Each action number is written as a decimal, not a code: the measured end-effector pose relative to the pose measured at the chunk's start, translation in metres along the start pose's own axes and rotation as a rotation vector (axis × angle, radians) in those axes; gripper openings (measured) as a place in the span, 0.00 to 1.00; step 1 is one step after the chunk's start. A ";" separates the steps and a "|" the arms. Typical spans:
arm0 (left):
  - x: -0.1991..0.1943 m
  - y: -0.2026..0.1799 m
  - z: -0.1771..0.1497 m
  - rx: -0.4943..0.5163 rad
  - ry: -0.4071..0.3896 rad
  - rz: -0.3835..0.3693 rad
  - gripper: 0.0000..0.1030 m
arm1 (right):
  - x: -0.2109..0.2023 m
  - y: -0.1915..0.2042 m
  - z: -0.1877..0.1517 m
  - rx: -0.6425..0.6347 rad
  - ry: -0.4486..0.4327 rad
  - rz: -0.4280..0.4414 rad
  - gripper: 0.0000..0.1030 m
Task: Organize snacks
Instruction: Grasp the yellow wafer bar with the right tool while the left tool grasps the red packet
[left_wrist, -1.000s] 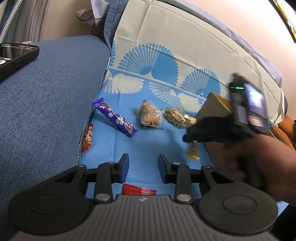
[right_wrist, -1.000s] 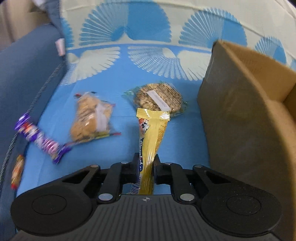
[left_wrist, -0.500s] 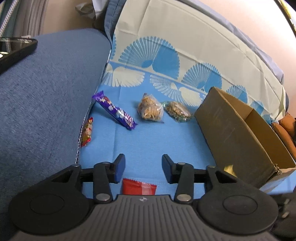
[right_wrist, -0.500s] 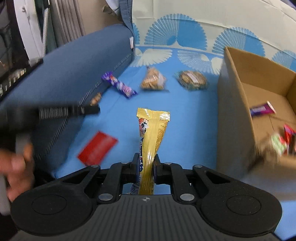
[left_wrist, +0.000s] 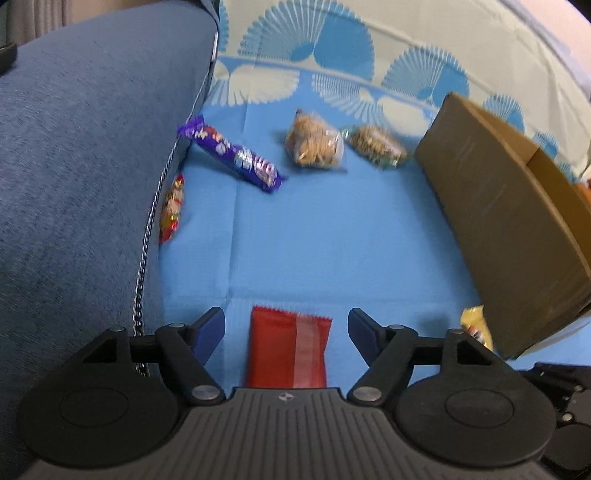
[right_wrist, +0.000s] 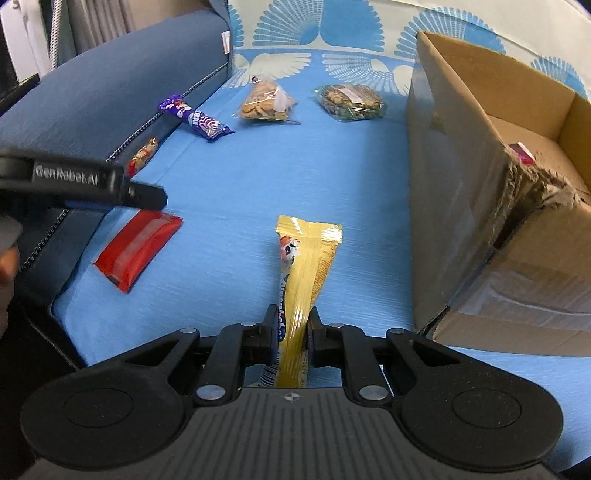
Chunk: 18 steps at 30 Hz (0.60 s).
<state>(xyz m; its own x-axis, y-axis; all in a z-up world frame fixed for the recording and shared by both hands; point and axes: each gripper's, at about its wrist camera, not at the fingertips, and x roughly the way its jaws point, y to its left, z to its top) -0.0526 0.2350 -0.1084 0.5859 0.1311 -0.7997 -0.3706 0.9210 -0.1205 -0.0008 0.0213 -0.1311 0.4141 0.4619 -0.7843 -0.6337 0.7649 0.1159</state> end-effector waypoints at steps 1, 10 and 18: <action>0.001 -0.001 0.000 0.007 0.010 0.011 0.76 | 0.000 -0.001 -0.001 0.007 -0.002 0.003 0.15; 0.003 -0.008 -0.007 0.047 0.109 0.032 0.76 | -0.006 -0.004 0.000 0.017 -0.007 0.009 0.29; 0.014 -0.017 -0.009 0.104 0.159 0.081 0.71 | -0.001 -0.001 -0.001 0.000 0.006 -0.006 0.29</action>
<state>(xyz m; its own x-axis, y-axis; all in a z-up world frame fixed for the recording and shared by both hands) -0.0450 0.2176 -0.1228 0.4328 0.1543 -0.8882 -0.3304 0.9438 0.0030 -0.0014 0.0198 -0.1313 0.4139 0.4545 -0.7887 -0.6309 0.7678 0.1114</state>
